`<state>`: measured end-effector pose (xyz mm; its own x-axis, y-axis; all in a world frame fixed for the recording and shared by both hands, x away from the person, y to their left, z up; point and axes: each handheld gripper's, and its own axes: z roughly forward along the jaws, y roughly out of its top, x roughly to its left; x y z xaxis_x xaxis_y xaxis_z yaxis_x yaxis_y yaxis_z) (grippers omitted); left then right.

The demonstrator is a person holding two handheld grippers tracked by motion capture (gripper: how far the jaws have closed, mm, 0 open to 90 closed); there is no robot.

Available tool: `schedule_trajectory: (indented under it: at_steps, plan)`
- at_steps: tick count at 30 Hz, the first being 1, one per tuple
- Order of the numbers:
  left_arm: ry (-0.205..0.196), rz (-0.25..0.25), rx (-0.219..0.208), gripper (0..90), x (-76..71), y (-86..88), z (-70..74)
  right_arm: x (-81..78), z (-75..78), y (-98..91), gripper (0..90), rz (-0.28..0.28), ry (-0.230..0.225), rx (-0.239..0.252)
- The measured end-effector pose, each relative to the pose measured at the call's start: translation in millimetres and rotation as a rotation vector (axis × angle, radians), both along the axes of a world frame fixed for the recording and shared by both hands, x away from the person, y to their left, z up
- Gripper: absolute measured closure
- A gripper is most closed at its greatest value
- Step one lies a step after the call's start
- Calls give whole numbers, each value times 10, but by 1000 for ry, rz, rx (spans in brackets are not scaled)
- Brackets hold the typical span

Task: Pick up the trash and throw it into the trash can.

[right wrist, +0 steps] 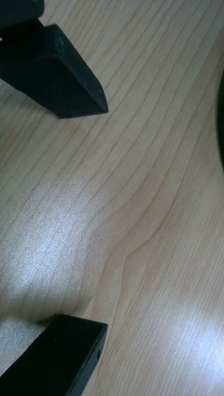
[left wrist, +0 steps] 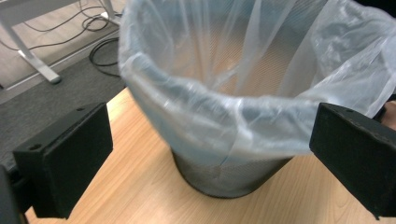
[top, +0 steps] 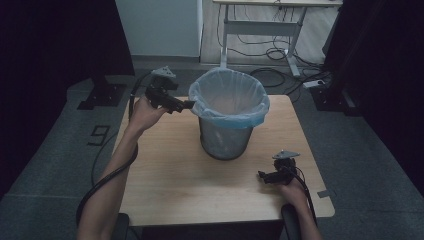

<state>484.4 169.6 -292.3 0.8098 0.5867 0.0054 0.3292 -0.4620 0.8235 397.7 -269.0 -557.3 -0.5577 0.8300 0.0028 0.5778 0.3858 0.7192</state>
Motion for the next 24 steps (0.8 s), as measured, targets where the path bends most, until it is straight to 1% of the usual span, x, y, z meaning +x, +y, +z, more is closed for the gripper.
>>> schedule_trajectory:
  at_steps: [7,8,10,13,14,16,24]
  plan:
    - [-3,29,0,0,-52,184,-46,-2,0,1,0,-1,-1,0]
    - [-3,29,0,0,-52,184,-46,-2,0,1,0,-1,-1,0]
    - [-3,40,1,0,-79,257,-64,-2,-1,1,0,-1,-1,-1]
    - [-10,54,10,0,-111,327,-83,-2,0,1,0,-1,-1,-1]
    - [-10,54,10,0,-111,327,-83,-3,0,2,0,-1,-1,0]
    - [-11,67,14,0,-136,403,-106,-2,0,1,0,-1,-1,-1]
    - [-9,105,7,0,-193,603,-192,-2,-1,0,0,0,-1,-2]
